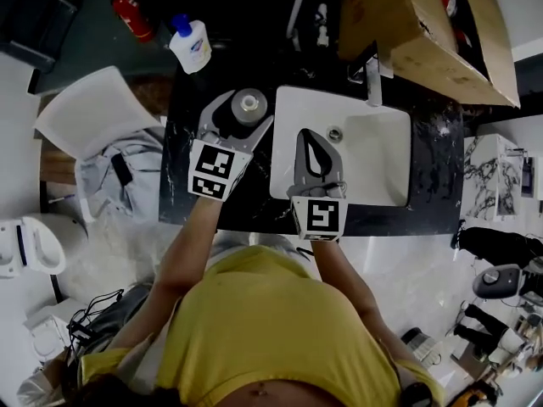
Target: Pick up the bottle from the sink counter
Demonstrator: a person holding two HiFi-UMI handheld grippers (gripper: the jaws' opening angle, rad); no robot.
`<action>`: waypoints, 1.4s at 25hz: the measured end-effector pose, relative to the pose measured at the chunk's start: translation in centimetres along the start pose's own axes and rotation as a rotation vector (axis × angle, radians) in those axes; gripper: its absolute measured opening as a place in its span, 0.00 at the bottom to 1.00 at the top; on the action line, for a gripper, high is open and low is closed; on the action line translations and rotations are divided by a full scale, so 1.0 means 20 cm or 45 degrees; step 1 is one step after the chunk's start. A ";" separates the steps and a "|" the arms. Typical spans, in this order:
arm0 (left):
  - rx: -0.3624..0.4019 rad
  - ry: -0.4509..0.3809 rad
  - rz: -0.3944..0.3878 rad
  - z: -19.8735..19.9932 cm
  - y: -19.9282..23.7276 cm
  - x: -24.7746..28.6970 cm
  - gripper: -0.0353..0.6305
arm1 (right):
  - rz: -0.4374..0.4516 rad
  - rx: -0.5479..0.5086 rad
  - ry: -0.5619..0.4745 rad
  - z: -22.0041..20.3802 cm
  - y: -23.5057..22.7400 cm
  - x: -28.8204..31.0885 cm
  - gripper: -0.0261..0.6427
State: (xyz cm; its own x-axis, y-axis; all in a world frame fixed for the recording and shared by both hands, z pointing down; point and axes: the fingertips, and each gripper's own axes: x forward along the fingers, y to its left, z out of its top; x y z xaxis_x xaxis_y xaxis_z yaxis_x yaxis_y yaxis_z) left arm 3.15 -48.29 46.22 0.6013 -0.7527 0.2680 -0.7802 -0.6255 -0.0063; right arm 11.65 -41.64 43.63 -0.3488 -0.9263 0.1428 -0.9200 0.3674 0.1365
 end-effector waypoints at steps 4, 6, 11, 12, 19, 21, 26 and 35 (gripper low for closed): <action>-0.058 -0.046 0.016 0.11 -0.04 -0.18 0.56 | -0.017 0.007 -0.045 0.10 0.01 -0.07 0.04; -0.070 -0.078 0.036 0.17 -0.05 -0.28 0.56 | -0.033 0.008 -0.061 0.15 0.01 -0.11 0.04; -0.067 -0.129 0.094 0.28 -0.07 -0.49 0.56 | -0.049 0.016 -0.090 0.26 0.03 -0.20 0.04; -0.060 -0.134 0.108 0.29 -0.07 -0.53 0.56 | -0.053 0.017 -0.095 0.27 0.04 -0.22 0.04; -0.044 -0.166 0.220 0.34 -0.07 -0.75 0.56 | -0.052 -0.001 -0.124 0.36 0.08 -0.34 0.04; -0.046 -0.170 0.242 0.33 -0.08 -0.78 0.56 | -0.045 -0.021 -0.121 0.38 0.10 -0.36 0.04; -0.052 -0.177 0.248 0.32 -0.10 -0.81 0.56 | -0.029 -0.025 -0.125 0.38 0.13 -0.39 0.04; -0.047 -0.180 0.217 0.32 -0.12 -0.82 0.56 | -0.026 -0.016 -0.129 0.38 0.15 -0.39 0.04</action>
State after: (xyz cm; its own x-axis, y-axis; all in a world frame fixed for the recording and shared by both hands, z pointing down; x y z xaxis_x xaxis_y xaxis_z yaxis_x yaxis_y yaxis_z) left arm -3.74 -35.76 35.67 0.4763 -0.8698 0.1286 -0.8768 -0.4808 -0.0044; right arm 10.22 -33.83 35.49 -0.3469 -0.9370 0.0404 -0.9249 0.3489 0.1511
